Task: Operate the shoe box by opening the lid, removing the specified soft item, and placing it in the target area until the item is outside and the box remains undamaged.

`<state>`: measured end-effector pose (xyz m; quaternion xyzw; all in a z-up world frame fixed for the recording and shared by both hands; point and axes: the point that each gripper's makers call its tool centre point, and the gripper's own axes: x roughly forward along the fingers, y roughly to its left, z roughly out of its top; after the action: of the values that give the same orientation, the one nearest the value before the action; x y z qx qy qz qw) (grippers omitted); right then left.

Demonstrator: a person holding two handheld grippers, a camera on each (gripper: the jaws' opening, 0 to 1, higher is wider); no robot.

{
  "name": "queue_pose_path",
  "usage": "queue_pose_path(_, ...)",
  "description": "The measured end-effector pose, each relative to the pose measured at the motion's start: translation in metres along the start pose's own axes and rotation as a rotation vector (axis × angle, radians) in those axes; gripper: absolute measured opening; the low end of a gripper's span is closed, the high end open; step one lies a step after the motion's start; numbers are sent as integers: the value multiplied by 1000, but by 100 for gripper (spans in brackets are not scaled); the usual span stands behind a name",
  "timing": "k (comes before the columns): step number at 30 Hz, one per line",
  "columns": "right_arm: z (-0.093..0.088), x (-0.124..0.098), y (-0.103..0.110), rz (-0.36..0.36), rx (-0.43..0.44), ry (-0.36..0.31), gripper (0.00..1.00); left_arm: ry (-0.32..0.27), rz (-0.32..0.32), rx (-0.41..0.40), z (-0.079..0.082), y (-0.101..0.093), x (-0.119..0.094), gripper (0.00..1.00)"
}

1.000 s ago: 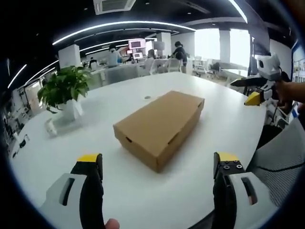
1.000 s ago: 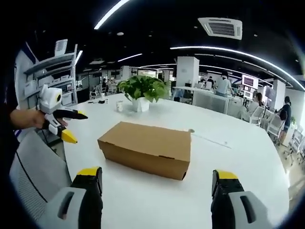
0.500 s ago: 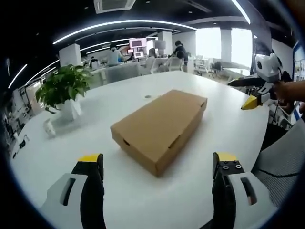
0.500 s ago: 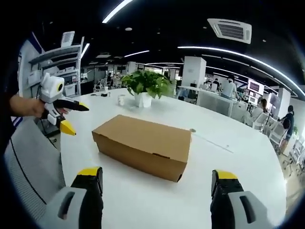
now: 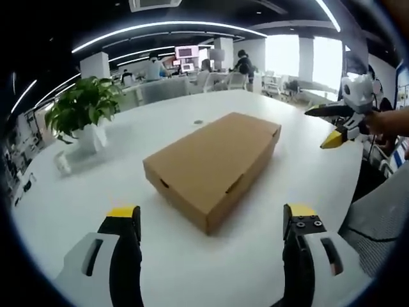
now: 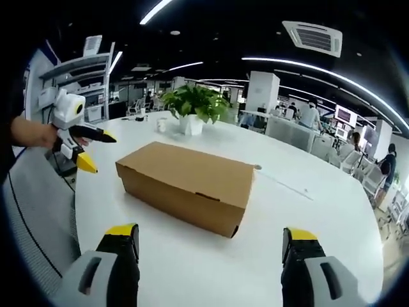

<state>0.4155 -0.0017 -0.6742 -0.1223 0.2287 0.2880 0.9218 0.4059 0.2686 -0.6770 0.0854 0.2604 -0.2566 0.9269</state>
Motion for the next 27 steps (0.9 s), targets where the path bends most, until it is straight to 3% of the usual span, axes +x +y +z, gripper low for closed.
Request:
queue_pose_path(13, -1, 22, -9, 16, -15, -7, 88, 28, -4, 9, -5, -1, 15, 92)
queue_pose_path(27, -5, 45, -12, 75, -48, 10, 87, 42, 23, -42, -8, -2, 31, 90)
